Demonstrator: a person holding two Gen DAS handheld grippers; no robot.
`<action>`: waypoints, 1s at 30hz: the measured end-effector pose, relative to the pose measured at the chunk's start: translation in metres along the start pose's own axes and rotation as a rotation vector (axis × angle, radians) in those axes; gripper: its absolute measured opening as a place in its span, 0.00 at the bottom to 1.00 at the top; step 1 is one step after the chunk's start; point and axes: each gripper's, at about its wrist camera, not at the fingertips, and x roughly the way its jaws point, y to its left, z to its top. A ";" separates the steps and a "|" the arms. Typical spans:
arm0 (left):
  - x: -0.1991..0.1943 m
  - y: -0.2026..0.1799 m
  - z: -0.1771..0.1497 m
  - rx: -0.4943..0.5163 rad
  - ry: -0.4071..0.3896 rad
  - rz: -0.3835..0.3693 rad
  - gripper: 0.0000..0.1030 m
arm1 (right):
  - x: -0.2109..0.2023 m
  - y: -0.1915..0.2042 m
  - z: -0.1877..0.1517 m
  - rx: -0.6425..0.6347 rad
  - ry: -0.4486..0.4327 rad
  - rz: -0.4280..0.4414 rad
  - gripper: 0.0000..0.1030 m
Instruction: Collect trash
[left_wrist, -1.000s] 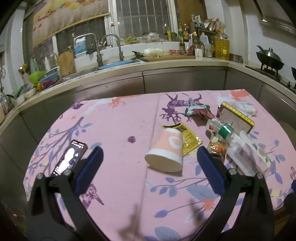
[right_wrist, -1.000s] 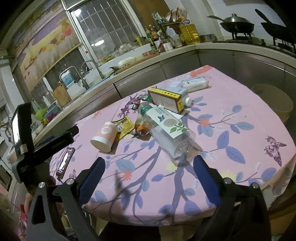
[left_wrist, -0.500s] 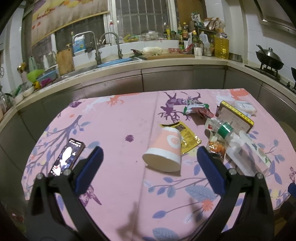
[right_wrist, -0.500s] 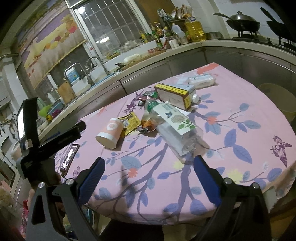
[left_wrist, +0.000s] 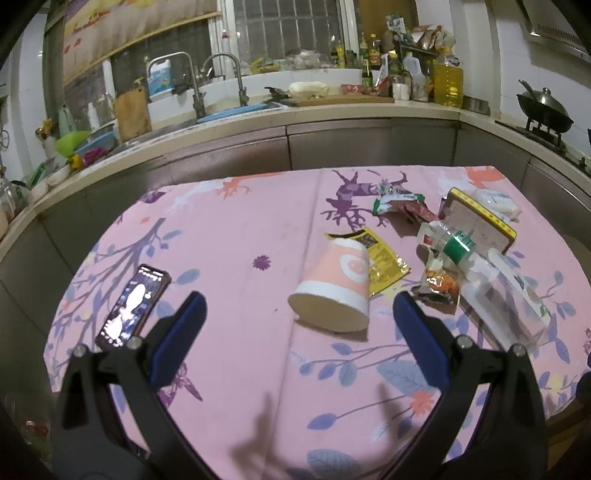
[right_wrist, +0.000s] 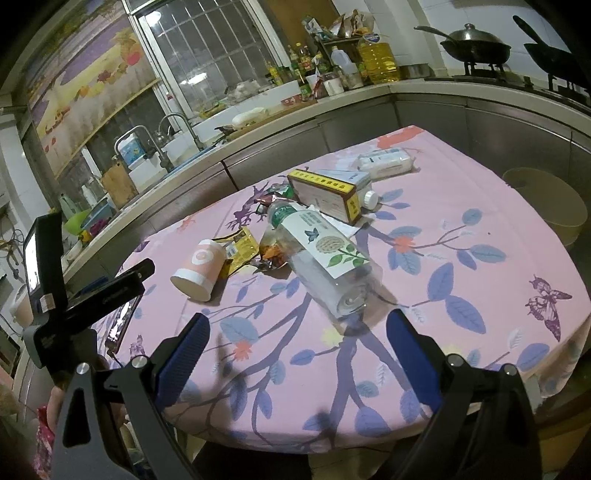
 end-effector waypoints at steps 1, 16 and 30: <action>0.000 0.000 0.000 0.000 0.001 0.000 0.94 | 0.001 0.000 0.000 -0.002 0.003 -0.001 0.90; 0.014 0.000 -0.008 0.006 0.039 0.006 0.94 | 0.014 0.000 0.001 -0.020 0.034 0.002 0.90; 0.025 -0.003 -0.013 0.020 0.068 0.003 0.94 | 0.024 -0.002 -0.001 -0.014 0.055 0.008 0.90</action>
